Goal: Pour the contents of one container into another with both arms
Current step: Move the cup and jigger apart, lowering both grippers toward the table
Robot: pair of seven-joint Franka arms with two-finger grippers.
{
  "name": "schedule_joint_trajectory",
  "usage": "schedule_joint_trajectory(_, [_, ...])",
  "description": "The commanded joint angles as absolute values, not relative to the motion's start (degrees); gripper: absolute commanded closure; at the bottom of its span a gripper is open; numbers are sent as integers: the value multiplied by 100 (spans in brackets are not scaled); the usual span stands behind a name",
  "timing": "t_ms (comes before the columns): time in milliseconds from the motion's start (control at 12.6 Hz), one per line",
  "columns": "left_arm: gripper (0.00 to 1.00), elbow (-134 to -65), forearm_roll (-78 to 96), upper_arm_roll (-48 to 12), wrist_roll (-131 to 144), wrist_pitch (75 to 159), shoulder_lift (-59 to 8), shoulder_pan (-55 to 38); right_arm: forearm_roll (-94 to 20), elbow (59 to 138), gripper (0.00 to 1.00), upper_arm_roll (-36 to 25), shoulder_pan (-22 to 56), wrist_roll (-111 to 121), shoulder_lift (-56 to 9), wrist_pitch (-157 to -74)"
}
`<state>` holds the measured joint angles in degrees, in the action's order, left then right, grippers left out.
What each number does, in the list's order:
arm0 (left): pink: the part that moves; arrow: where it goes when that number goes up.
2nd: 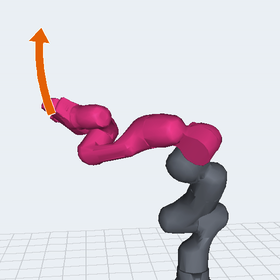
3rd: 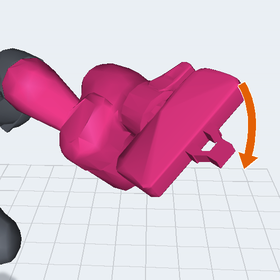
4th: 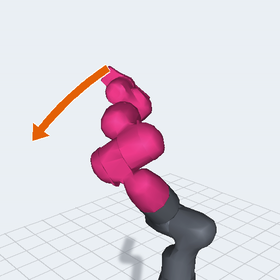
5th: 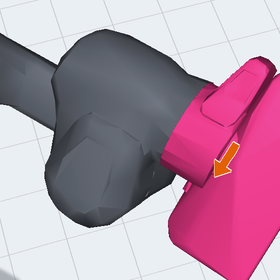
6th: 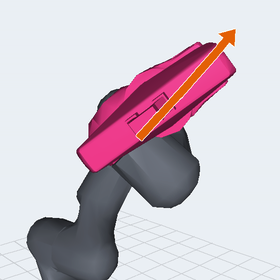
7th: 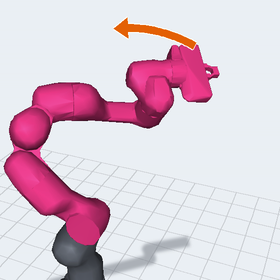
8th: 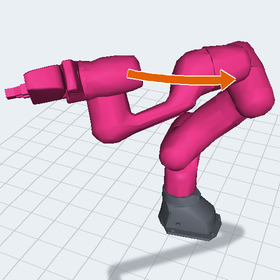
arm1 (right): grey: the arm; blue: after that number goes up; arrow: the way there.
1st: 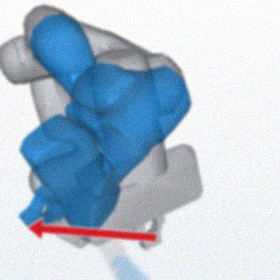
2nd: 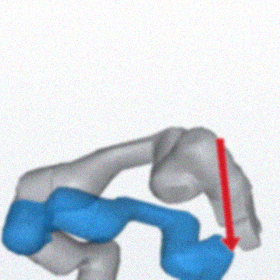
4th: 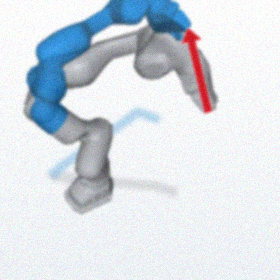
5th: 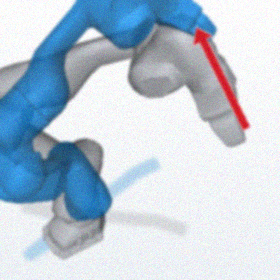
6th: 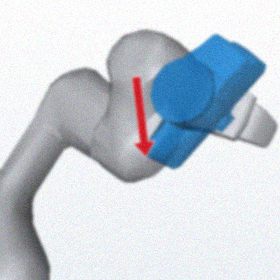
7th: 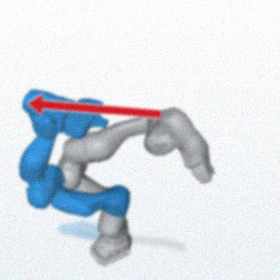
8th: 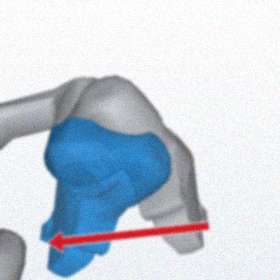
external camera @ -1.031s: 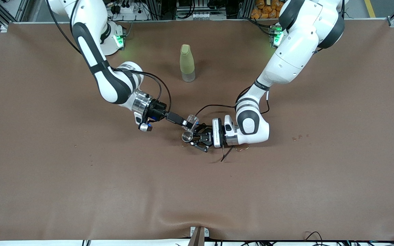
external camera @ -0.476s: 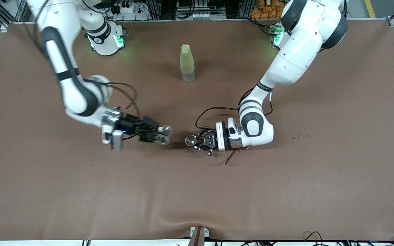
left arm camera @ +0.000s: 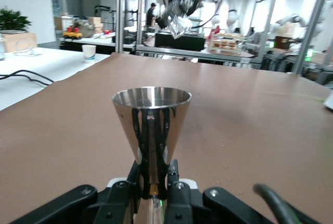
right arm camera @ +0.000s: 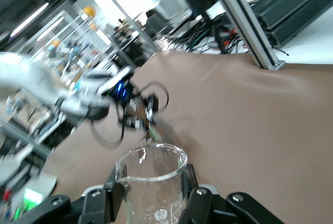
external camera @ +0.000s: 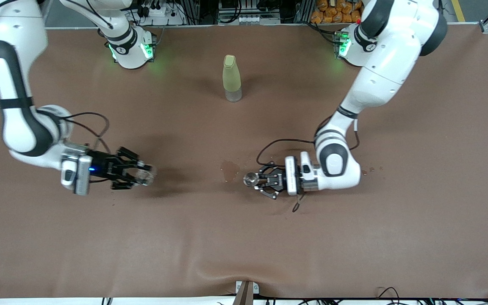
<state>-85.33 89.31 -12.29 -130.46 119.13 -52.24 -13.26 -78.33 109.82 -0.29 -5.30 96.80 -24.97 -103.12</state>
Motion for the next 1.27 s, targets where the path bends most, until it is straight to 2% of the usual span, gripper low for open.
schedule_joint_trajectory(0, [100,-8938,8387,-1257,-12990,11209,-4905,-811,-7060,10381,93,105,-1509,11077,-3154,-9118])
schedule_joint_trajectory(238, [100,-9035,7694,-1257,-12894,10540,-4773,-213,-6330,10117,92,105,-2134,12529,-3506,-9000])
schedule_joint_trajectory(555, [100,-9088,6831,-1257,-12850,9793,-4729,701,-5968,10046,90,105,-2828,13814,-4138,-8553])
schedule_joint_trajectory(952, [100,-9079,6057,-1257,-12850,9247,-4746,1879,-5537,9959,88,105,-3278,14641,-4701,-8332])
schedule_joint_trajectory(1190, [100,-9105,5714,-1257,-12920,9176,-4808,2494,-5537,9669,70,105,-3313,14660,-5018,-8332])
